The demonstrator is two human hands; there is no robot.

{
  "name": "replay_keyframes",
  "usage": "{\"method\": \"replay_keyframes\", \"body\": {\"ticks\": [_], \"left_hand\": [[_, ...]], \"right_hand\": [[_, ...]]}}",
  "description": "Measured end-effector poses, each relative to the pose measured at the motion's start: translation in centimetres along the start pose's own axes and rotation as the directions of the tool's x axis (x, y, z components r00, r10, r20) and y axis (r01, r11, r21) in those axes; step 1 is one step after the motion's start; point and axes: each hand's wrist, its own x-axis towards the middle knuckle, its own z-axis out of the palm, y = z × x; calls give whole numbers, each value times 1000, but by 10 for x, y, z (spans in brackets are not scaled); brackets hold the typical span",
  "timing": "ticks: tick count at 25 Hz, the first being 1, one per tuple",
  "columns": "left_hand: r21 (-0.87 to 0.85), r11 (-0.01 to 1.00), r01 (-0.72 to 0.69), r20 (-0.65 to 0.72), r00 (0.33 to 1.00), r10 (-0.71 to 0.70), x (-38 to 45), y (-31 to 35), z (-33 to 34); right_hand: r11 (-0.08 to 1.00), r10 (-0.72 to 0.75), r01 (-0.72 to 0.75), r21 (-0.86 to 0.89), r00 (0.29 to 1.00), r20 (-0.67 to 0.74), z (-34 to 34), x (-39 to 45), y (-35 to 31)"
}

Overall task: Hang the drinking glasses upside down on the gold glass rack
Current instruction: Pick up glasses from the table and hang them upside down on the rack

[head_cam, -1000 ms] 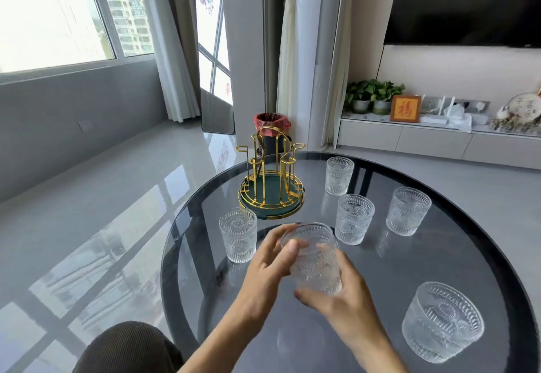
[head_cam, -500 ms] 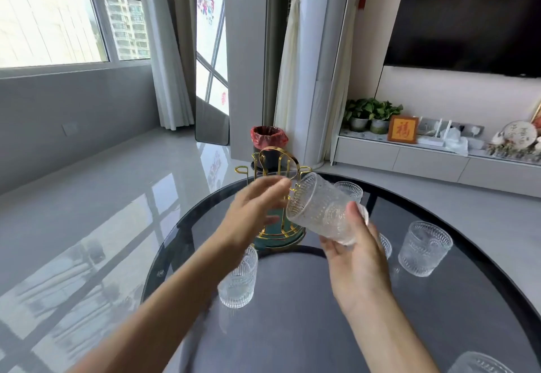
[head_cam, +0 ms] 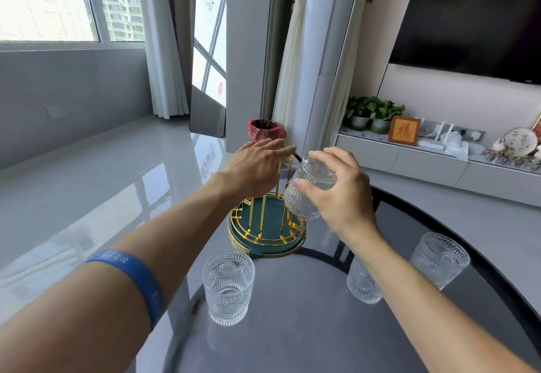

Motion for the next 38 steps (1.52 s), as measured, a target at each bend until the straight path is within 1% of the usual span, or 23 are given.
{"method": "replay_keyframes", "body": {"ticks": [6, 11, 15, 16, 18, 19, 20, 21, 22, 24, 26, 27, 28, 29, 30, 31, 32, 33, 34, 35, 36, 37, 38], "left_hand": [[-38, 999, 1, 16, 1000, -1, -3, -1, -1], [-82, 997, 9, 14, 1000, -8, -3, 2, -1], [-131, 982, 133, 116, 986, -118, -5, 19, -4], [-198, 964, 179, 105, 981, -161, -9, 25, -8], [-417, 879, 232, 3, 967, -254, -29, 32, -16], [-514, 833, 208, -61, 959, -277, -46, 35, -17], [-566, 802, 189, -104, 949, -297, -69, 37, -16], [-577, 793, 197, -113, 942, -316, -95, 39, -13], [-556, 798, 232, -87, 939, -334, -120, 39, -7], [-423, 832, 359, 48, 926, -375, -163, 44, 8], [-213, 867, 450, 173, 891, -420, -186, 51, 25], [-118, 871, 477, 200, 871, -450, -191, 54, 31], [-60, 859, 508, 194, 850, -489, -192, 56, 35], [-39, 844, 535, 164, 836, -523, -193, 56, 37], [-65, 832, 552, 123, 831, -542, -193, 56, 36], [-148, 820, 552, 77, 833, -547, -194, 57, 34], [-295, 797, 527, 42, 841, -540, -197, 58, 30], [-483, 738, 471, 22, 849, -528, -201, 59, 27], [-668, 632, 392, 22, 860, -510, -204, 61, 23], [-809, 505, 299, 25, 877, -479, -207, 64, 20], [-890, 405, 211, 12, 897, -442, -210, 67, 17], [-912, 382, 152, -18, 914, -406, -212, 70, 16], [-896, 430, 115, -58, 927, -369, -214, 73, 15]], "right_hand": [[998, 37, -25, -64, 977, 209, 29, -21, 24], [998, 41, -30, -53, 976, 212, 33, -28, 33], [995, 76, -60, -74, 968, 240, 35, -31, 30], [994, 94, -77, -75, 963, 252, 34, -29, 28], [993, 112, -101, -54, 956, 270, 29, -32, 23], [993, 114, -112, -21, 962, 249, 25, -38, 22], [992, 121, -127, 19, 971, 206, 21, -47, 21], [987, 141, -151, 57, 978, 151, 16, -58, 18], [980, 168, -177, 90, 981, 100, 11, -72, 15], [970, 199, -202, 135, 979, 31, 8, -105, 9], [955, 226, -228, 190, 974, 32, 10, -134, -1], [936, 259, -265, 232, 964, 57, 11, -145, -7], [903, 319, -333, 272, 943, 96, 12, -154, -12], [840, 415, -443, 314, 897, 153, 12, -161, -15], [722, 541, -589, 362, 808, 234, 9, -166, -18], [538, 654, -740, 404, 669, 354, 5, -169, -22], [310, 693, -856, 414, 502, 518, 1, -170, -26], [106, 645, -915, 390, 362, 673, -4, -171, -33], [-27, 564, -926, 376, 296, 771, -10, -170, -39], [-84, 497, -910, 407, 315, 809, -14, -167, -43], [-90, 457, -880, 466, 379, 805, -17, -163, -47], [-68, 446, -837, 543, 461, 767, -19, -158, -53], [2, 463, -786, 619, 549, 696, -20, -153, -58]]}}
